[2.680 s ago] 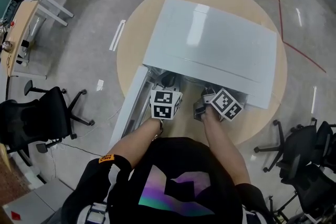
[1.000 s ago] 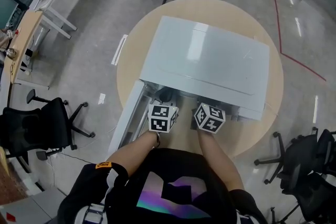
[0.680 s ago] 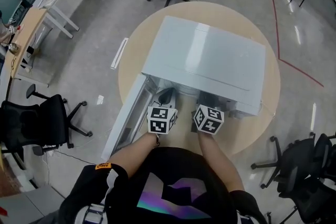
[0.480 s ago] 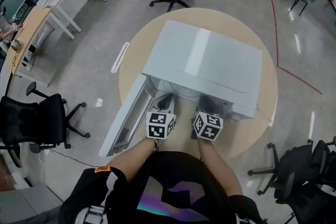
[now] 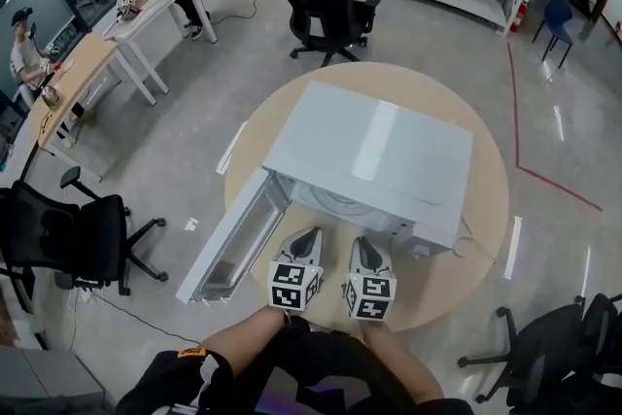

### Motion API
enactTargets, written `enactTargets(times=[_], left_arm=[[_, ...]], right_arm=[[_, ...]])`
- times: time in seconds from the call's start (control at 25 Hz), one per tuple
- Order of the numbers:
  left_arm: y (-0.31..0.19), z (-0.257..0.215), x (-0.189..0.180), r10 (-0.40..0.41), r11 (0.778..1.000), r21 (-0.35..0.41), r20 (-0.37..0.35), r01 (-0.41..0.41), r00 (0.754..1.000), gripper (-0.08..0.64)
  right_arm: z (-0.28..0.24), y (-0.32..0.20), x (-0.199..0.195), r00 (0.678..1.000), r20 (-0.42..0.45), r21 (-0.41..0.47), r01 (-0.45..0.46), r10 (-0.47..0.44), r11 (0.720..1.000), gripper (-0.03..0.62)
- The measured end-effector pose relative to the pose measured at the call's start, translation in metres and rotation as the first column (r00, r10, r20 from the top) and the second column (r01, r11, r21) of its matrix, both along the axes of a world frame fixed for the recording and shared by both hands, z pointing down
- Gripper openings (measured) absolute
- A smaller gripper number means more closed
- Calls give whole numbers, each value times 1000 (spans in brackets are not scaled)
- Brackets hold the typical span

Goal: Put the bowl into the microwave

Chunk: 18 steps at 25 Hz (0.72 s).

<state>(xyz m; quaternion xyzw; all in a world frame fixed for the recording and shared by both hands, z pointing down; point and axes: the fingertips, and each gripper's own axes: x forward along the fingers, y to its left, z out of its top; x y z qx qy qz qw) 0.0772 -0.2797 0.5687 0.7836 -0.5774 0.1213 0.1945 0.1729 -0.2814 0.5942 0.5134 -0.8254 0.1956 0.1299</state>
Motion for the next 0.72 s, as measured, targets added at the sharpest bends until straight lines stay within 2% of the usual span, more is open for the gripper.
enactTargets(times=[0.2,0.72], left_arm=[[18,-7,17,-5,1000,19,9,5,1000,46],[43,-33,48,-11,997,73,21,10,1000,46]], right_arm=[[-12,20,8,999,-11,38,50,-50,998,35],[-40,49,32,994,4,103,106,-107,989,35]])
